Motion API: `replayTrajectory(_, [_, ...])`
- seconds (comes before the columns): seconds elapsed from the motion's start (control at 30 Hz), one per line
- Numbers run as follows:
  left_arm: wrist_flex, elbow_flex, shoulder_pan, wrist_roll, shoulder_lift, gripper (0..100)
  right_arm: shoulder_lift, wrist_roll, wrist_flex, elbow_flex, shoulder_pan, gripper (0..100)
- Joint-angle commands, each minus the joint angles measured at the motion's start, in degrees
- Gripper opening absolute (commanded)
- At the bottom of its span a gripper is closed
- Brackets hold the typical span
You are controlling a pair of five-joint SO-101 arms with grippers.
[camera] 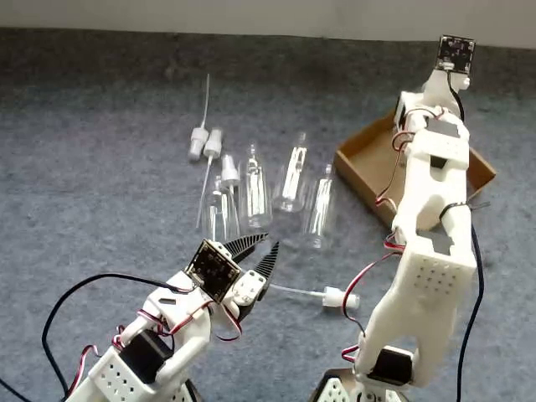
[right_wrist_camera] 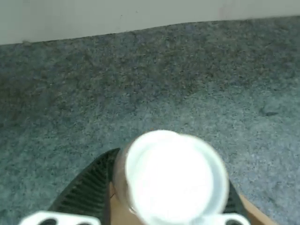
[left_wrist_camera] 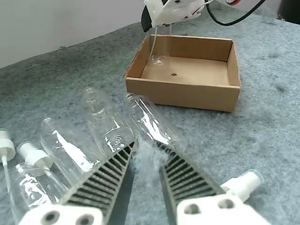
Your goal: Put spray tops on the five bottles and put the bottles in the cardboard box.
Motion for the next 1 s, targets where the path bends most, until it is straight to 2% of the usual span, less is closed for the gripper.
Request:
replayTrajectory(0.0, [0.2,1.2,-0.6,0.1,-0.3,1,-0.4,0.8,-1.7,-5.8,0.7,6.9])
replayTrajectory(0.2, [0.2,1.2,-0.6,0.1,-0.2,1,0.2,9.0,-1.6,-5.9,0.9,7.0])
replayTrajectory(0.4, [0.2,1.2,-0.6,0.1,-0.2,1,0.3,9.2,-1.5,-5.8,1.0,7.5])
replayTrajectory(0.6, [0.2,1.2,-0.6,0.1,-0.2,1,0.3,9.1,6.2,-6.1,0.7,20.4])
replayTrajectory(0.97, [0.2,1.2,-0.6,0.1,-0.2,1,0.0,9.0,13.8,-6.2,0.8,21.3])
